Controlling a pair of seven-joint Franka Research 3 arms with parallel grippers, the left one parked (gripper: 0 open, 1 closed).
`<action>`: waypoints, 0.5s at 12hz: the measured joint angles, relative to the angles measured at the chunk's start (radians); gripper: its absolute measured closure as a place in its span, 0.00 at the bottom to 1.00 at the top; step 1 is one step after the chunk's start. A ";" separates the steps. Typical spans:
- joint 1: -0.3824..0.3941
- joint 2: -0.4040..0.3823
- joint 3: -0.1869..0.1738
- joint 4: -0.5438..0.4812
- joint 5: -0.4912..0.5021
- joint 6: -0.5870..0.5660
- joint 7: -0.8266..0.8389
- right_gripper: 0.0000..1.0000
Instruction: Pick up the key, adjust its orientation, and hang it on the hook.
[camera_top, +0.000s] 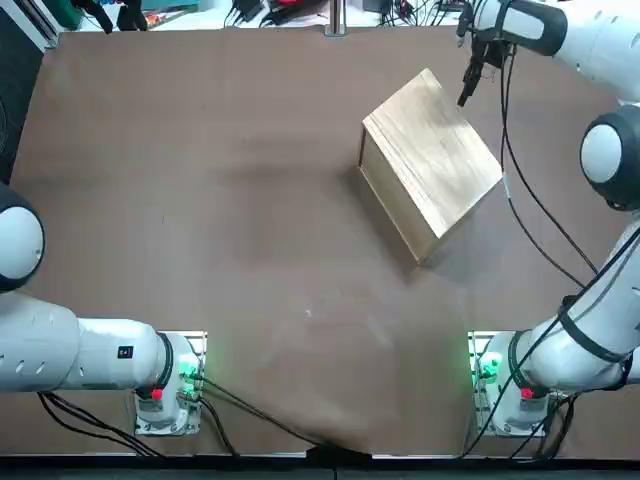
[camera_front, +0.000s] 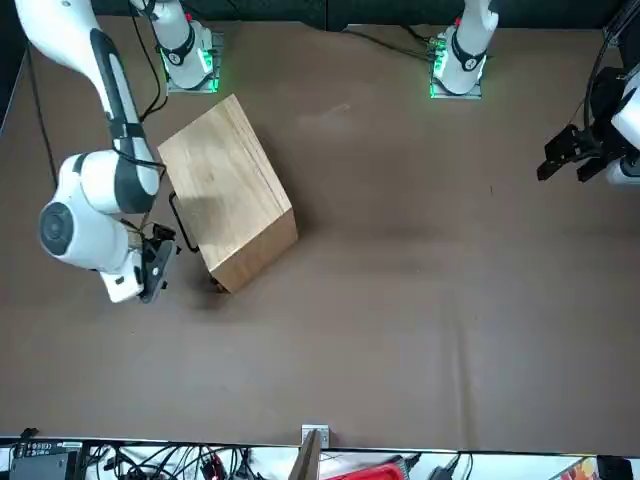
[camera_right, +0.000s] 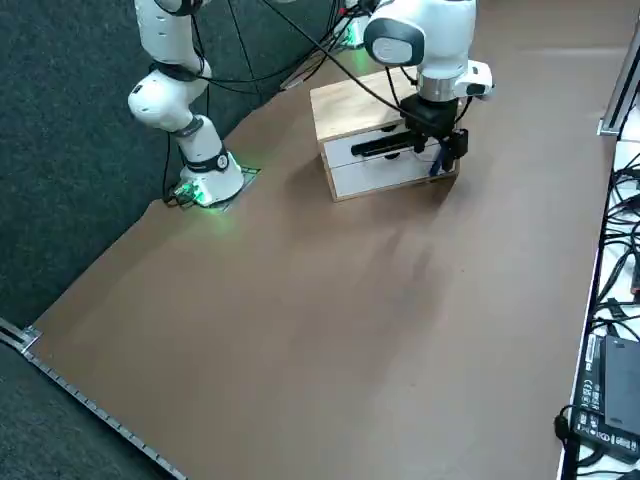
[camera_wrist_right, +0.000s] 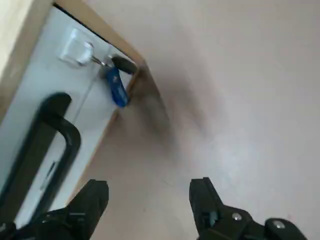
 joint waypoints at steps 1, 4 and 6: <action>-0.012 -0.003 -0.001 0.007 0.000 -0.001 0.000 0.00; -0.056 -0.013 -0.003 0.020 0.002 -0.004 0.014 0.00; -0.087 -0.032 -0.004 0.021 0.003 -0.015 0.085 0.00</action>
